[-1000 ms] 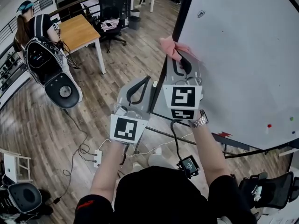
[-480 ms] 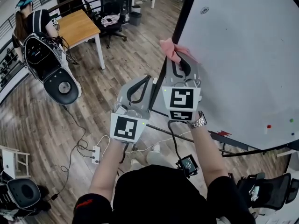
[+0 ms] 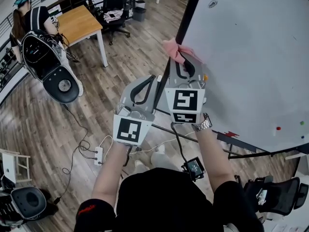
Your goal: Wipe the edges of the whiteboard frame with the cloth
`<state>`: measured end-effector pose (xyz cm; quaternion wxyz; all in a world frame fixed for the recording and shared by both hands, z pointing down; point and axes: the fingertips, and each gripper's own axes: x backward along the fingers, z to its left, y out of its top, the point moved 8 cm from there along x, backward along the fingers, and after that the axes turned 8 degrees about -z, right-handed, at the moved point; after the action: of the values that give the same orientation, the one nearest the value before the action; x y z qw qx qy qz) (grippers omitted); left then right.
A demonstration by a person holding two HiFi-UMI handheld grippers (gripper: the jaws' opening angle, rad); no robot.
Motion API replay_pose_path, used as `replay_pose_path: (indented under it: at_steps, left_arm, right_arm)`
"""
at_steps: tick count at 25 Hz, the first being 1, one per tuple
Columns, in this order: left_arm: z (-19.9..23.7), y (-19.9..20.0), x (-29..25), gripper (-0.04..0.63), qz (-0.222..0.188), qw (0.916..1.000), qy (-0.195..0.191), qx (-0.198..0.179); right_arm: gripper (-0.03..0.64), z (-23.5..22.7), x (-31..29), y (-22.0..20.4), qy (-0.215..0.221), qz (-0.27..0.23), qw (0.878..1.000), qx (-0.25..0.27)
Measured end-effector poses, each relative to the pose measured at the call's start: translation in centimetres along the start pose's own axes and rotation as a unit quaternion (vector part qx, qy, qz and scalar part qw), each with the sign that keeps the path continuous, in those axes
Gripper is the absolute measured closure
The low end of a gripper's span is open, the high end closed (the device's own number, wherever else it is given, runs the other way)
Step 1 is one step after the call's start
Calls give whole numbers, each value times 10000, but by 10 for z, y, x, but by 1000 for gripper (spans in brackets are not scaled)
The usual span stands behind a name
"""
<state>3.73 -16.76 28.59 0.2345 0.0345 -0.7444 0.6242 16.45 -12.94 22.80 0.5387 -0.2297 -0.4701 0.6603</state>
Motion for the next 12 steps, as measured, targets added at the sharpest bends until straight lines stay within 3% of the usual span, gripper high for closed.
replay_pose_path:
  at_steps: [12]
  left_arm:
    - [0, -11, 4, 594, 79, 9999, 40, 135]
  right_arm:
    - [588, 7, 1, -13, 52, 101, 9999, 79]
